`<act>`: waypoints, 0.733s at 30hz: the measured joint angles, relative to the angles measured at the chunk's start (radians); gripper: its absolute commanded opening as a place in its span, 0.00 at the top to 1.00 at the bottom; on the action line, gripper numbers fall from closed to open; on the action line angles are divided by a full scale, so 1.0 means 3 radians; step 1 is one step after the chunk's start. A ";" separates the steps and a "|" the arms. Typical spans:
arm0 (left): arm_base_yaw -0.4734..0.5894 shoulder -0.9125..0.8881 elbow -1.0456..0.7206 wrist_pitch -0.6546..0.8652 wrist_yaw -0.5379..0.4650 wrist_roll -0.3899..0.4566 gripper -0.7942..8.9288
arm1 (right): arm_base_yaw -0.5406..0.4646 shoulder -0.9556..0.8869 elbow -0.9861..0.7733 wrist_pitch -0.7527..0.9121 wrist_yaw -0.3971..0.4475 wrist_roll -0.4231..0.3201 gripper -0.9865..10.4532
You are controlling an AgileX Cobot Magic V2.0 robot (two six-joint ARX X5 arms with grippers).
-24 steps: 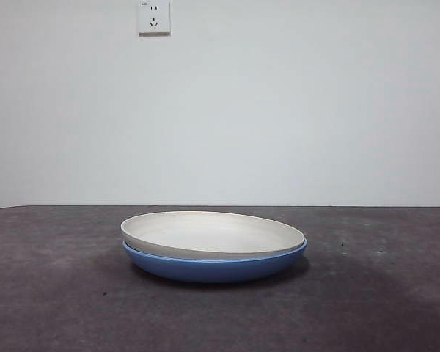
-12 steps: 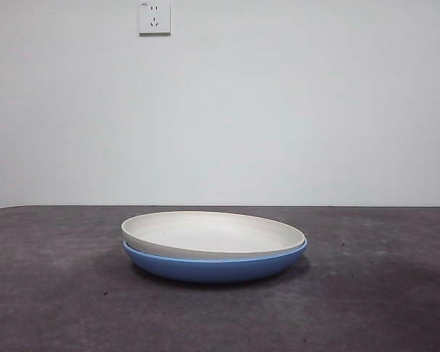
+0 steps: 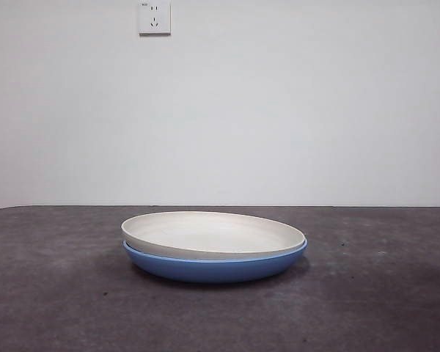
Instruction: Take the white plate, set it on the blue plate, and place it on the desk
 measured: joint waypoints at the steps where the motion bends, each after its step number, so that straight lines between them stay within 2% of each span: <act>1: -0.0001 0.0000 0.0000 0.0000 0.0000 0.0000 0.89 | 0.0000 0.0000 0.0000 0.0000 0.0008 0.0000 0.88; 22: -0.0001 0.0000 0.0000 0.0000 0.0000 0.0000 0.89 | 0.0000 0.0001 -0.0003 0.0025 0.0017 0.0000 0.88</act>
